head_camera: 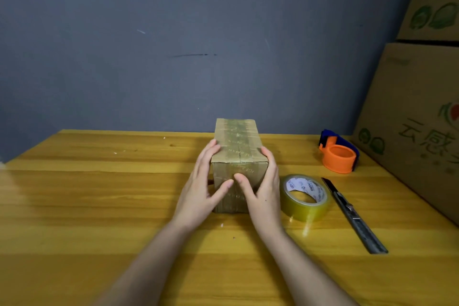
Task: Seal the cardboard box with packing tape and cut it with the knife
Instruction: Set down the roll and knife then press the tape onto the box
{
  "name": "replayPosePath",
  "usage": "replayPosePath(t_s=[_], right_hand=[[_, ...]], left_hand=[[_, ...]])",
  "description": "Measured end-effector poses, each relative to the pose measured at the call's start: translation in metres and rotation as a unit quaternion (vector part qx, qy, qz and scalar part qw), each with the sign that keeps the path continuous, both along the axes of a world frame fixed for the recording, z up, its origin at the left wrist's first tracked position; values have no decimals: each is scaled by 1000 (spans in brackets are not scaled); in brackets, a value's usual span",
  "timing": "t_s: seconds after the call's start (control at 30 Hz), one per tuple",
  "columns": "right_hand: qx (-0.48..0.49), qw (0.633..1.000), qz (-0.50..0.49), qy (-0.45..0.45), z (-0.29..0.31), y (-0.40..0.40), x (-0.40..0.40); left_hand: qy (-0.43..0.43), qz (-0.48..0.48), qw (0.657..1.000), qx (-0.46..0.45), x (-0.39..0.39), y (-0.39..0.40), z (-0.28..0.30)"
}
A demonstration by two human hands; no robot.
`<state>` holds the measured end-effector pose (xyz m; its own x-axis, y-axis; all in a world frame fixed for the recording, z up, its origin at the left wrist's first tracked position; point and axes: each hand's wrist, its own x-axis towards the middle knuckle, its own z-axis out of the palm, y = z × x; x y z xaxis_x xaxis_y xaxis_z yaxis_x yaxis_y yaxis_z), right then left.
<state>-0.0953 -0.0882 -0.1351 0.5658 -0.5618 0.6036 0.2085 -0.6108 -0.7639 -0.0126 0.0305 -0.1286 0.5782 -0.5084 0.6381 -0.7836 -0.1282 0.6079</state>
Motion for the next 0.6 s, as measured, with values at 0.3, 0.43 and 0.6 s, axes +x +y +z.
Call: replayPosePath(t_s=[0.3,0.43,0.6], right_hand=[[23,996,57,62,3,-2,-12],[58,987,104,110,-3,0,-17],[81,971,109,194,-12,2,-16]], left_hand=[[181,-82,980,-26,-9,-6,-8],[182,-60,981,-25,-15,-11,-8],[192,10,981,5,-19,-15,-24]])
